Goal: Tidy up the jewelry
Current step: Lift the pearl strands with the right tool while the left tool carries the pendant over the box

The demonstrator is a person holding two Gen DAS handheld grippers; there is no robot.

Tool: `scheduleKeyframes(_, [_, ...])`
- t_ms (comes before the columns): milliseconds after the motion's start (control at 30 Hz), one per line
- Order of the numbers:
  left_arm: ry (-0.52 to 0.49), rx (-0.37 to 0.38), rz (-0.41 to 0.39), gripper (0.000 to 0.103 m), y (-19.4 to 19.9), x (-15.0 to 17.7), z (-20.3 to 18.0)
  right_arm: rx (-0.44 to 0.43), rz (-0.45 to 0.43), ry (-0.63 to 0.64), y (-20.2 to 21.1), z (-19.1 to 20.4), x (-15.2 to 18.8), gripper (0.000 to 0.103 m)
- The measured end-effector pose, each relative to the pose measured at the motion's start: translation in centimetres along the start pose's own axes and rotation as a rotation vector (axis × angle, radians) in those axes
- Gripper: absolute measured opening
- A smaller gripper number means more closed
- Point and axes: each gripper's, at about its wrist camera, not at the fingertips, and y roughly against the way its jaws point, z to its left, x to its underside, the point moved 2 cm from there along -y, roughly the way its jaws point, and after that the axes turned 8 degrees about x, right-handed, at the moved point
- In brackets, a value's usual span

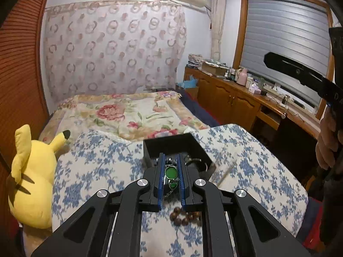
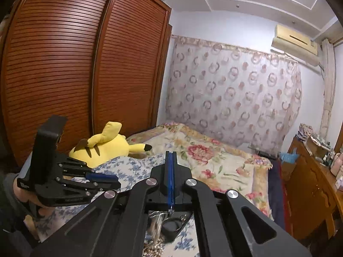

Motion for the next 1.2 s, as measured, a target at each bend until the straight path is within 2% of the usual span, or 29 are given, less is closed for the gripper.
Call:
scheduleKeyframes(100, [-0.004,0.003,0.002,0.010,-0.6,-0.5,0.2,-0.018,0.036,-0.015,-1.3,-0.5,0.8,0.000])
scheduleKeyframes(367, [0.009,0.007,0.036,0.010,-1.9,0.9,1.0,-0.046,0.291,-0.053,-6.5,0.3,11.6,0.001])
scheduleKeyframes(467, [0.008,0.008,0.049,0.010,-2.4,1.2,1.1,-0.065,0.375,-0.077,-8.1,1.0,15.2,0.006])
scheduleKeyframes(600, [0.007,0.016,0.054,0.010,-2.7,1.2,1.1,-0.092,0.449,-0.096,-9.4,1.6,18.5,0.025])
scheduleKeyframes(833, [0.005,0.024,0.066,0.010,-3.3,1.3,1.0,-0.157,0.527,-0.109,-12.0,2.3,19.9,0.027])
scheduleKeyframes(967, [0.014,0.025,0.071,0.010,-3.7,1.4,1.2,-0.200,0.547,-0.162,-12.7,1.9,20.3,0.027])
scheduleKeyframes(1067, [0.014,0.027,0.075,0.010,-3.9,1.4,1.2,-0.238,0.556,-0.171,-12.5,1.9,20.3,0.021])
scheduleKeyframes(1133, [0.013,0.028,0.076,0.010,-4.1,1.3,1.1,-0.238,0.540,-0.161,-12.1,1.9,20.0,0.008])
scheduleKeyframes(1200, [0.013,0.030,0.074,0.010,-4.2,1.2,1.1,-0.231,0.523,-0.159,-11.6,1.7,19.5,0.008])
